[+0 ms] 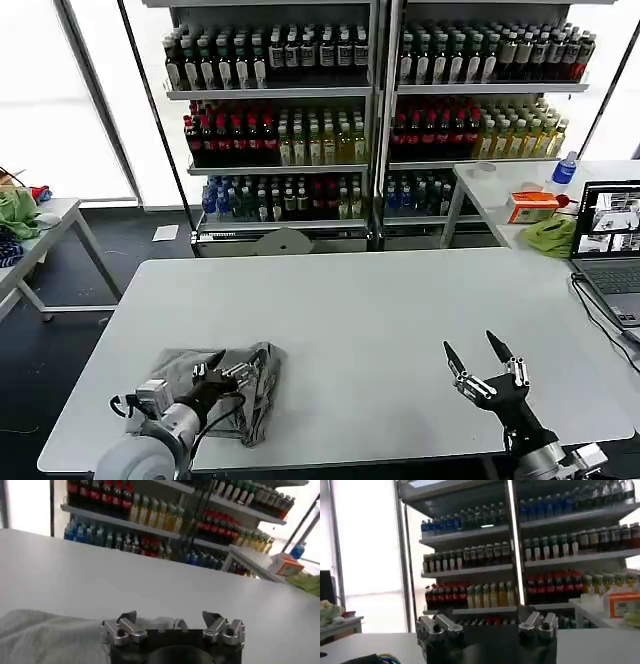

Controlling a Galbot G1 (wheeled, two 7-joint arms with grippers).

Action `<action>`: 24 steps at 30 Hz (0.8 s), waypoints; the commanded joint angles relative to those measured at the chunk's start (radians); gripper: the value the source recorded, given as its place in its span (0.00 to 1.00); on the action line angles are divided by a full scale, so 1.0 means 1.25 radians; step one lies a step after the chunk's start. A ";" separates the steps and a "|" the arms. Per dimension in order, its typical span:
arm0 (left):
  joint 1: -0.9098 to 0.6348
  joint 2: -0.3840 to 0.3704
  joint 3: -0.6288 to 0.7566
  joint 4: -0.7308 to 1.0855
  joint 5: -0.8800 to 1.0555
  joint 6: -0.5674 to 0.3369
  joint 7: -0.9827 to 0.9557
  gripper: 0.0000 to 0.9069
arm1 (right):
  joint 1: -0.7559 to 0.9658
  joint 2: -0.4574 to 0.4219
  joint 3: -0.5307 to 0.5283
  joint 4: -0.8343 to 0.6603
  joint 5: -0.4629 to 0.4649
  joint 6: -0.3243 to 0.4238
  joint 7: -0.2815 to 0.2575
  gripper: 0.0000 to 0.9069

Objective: Fold and organize the clothes.

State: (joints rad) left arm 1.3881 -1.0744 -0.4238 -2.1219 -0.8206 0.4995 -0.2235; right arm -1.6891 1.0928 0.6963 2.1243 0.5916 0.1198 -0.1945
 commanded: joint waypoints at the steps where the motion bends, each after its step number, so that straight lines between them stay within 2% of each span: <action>1: 0.022 0.000 -0.129 -0.029 -0.024 0.015 0.011 1.00 | -0.002 -0.001 -0.004 0.001 0.000 0.001 -0.001 1.00; 4: 0.064 -0.009 -0.212 -0.009 0.041 -0.008 0.081 1.00 | -0.006 -0.003 -0.005 0.000 -0.001 0.003 -0.002 1.00; 9: 0.110 -0.010 -0.318 0.048 0.065 -0.031 0.142 1.00 | -0.006 -0.011 -0.008 -0.007 -0.004 0.006 -0.003 1.00; 16: 0.130 -0.024 -0.325 0.139 0.093 -0.061 0.178 1.00 | 0.000 -0.014 -0.013 -0.009 -0.006 0.004 -0.003 1.00; 24: 0.138 -0.039 -0.305 0.168 0.095 -0.060 0.186 1.00 | -0.003 -0.016 -0.007 -0.003 -0.004 0.002 -0.003 1.00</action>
State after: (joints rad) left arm 1.5296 -1.1074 -0.7483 -1.9922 -0.7266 0.4413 -0.0385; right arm -1.6935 1.0730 0.6873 2.1202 0.5856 0.1232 -0.1984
